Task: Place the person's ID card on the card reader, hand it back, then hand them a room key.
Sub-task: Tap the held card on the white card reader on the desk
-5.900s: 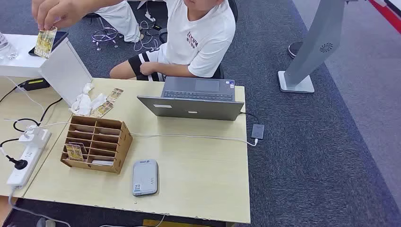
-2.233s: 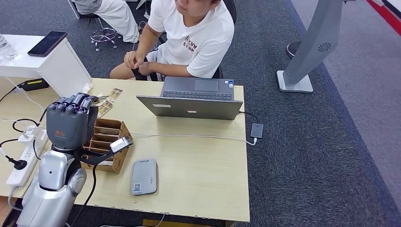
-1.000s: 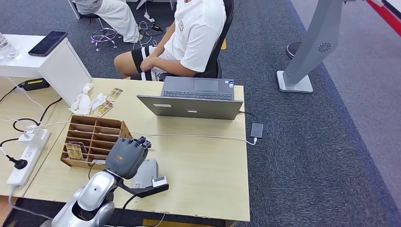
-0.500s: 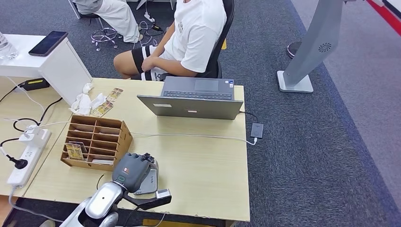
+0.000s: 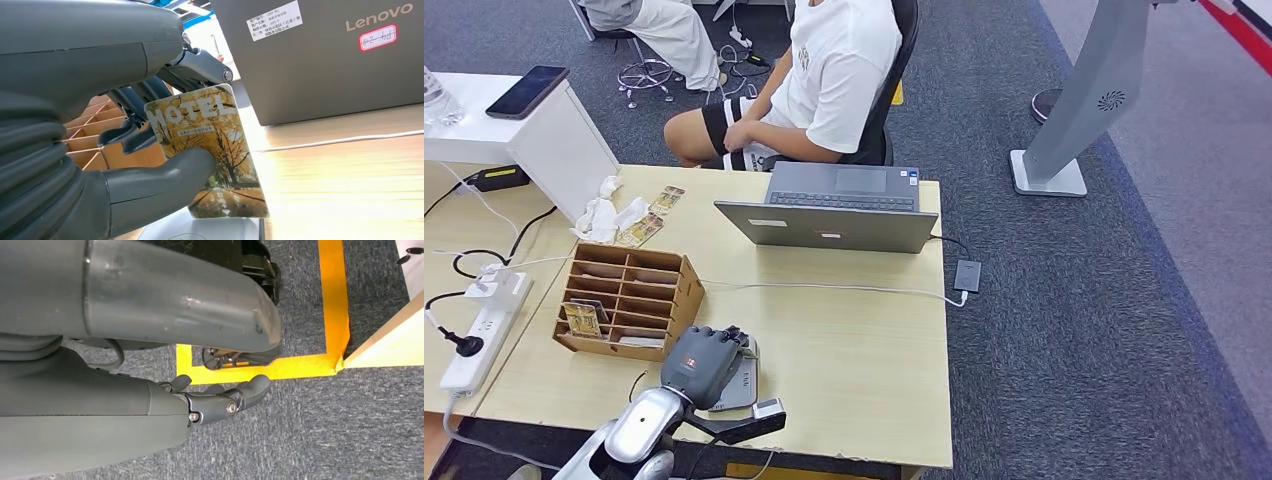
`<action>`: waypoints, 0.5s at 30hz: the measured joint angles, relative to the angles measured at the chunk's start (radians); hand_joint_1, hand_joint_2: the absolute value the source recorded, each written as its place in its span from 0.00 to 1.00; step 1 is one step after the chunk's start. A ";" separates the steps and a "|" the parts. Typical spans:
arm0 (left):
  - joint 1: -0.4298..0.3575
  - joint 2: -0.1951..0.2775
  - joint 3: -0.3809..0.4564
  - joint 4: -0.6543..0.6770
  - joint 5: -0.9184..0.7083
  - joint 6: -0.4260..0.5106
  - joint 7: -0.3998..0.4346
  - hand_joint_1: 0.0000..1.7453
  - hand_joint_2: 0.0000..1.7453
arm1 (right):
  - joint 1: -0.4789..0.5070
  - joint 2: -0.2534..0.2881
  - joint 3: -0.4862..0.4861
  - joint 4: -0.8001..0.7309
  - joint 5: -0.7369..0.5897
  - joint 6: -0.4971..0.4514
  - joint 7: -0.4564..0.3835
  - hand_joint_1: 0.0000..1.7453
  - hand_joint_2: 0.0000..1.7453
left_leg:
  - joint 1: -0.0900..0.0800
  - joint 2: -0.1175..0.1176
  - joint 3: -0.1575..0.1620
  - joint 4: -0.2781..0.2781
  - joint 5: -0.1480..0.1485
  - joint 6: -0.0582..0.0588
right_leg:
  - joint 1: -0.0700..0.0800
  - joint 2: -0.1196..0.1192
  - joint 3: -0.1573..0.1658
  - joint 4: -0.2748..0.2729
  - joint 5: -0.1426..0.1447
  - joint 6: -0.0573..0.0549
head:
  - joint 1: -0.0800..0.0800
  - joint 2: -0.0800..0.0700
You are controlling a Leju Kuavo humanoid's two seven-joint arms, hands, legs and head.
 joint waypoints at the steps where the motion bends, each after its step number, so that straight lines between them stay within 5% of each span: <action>1: 0.000 0.000 0.000 0.000 0.001 -0.001 0.000 1.00 1.00 | 0.000 0.000 0.000 0.000 0.002 -0.001 0.002 0.00 0.00 | 0.000 0.000 0.000 0.000 0.000 0.000 | 0.000 0.000 0.000 0.000 0.000 0.000 | 0.000 0.000; 6: 0.000 -0.006 0.001 0.001 0.004 0.059 0.006 1.00 1.00 | 0.001 0.000 0.000 0.000 0.004 -0.006 0.009 0.00 0.00 | 0.000 0.000 0.000 0.000 0.000 0.000 | 0.000 0.000 0.000 0.000 0.000 0.000 | 0.000 0.000; 15: -0.128 0.000 0.080 -0.160 0.030 0.387 -0.050 1.00 1.00 | 0.002 0.008 -0.001 0.002 0.016 -0.026 -0.013 0.00 0.00 | 0.000 -0.002 -0.002 0.000 0.004 0.000 | 0.000 -0.002 -0.002 0.000 0.003 0.000 | 0.000 0.000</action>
